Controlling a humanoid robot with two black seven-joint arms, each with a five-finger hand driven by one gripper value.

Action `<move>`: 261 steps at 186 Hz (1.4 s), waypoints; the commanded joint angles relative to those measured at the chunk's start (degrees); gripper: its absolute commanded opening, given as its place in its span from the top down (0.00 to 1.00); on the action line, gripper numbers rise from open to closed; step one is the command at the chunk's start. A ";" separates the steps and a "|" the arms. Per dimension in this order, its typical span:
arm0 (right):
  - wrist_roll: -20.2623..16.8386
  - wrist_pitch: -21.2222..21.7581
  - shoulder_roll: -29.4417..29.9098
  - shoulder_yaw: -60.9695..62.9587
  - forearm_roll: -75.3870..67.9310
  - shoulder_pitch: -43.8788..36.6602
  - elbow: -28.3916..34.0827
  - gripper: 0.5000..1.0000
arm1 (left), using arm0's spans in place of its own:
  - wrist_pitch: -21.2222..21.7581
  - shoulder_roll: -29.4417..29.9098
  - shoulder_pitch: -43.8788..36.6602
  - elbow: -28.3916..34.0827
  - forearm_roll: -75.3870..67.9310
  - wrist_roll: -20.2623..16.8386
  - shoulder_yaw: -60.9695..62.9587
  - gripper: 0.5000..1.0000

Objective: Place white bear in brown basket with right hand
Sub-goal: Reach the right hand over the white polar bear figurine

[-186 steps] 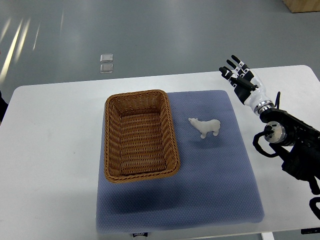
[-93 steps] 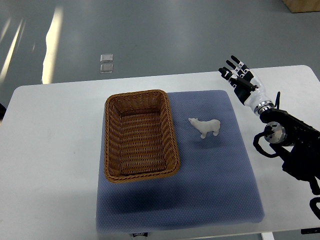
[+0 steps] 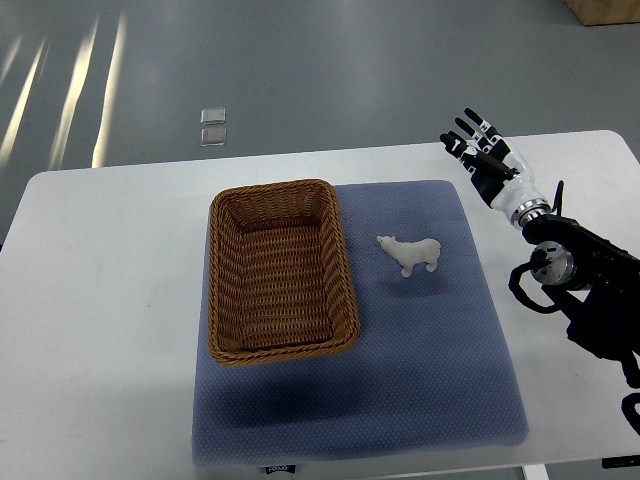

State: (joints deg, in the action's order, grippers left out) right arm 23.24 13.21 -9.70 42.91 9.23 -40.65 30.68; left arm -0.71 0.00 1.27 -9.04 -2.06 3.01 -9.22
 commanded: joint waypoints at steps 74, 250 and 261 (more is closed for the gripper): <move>-0.21 2.34 -1.20 -0.19 4.57 -0.83 0.26 0.15 | 0.10 0.00 -0.21 0.08 -0.05 -0.02 0.00 0.00; 4.45 6.74 -16.23 -19.00 59.68 -10.94 16.17 0.16 | 0.01 0.00 -0.21 -0.01 -0.05 -0.02 0.08 0.00; 4.89 6.74 -17.46 -20.67 60.99 -11.64 17.57 0.16 | 0.01 0.00 -0.21 -0.01 -0.05 -0.02 0.08 0.00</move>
State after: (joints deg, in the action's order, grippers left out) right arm 27.03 19.89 -24.85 25.67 67.29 -50.75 45.66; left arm -0.70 0.00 1.04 -9.06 -2.12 2.99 -9.14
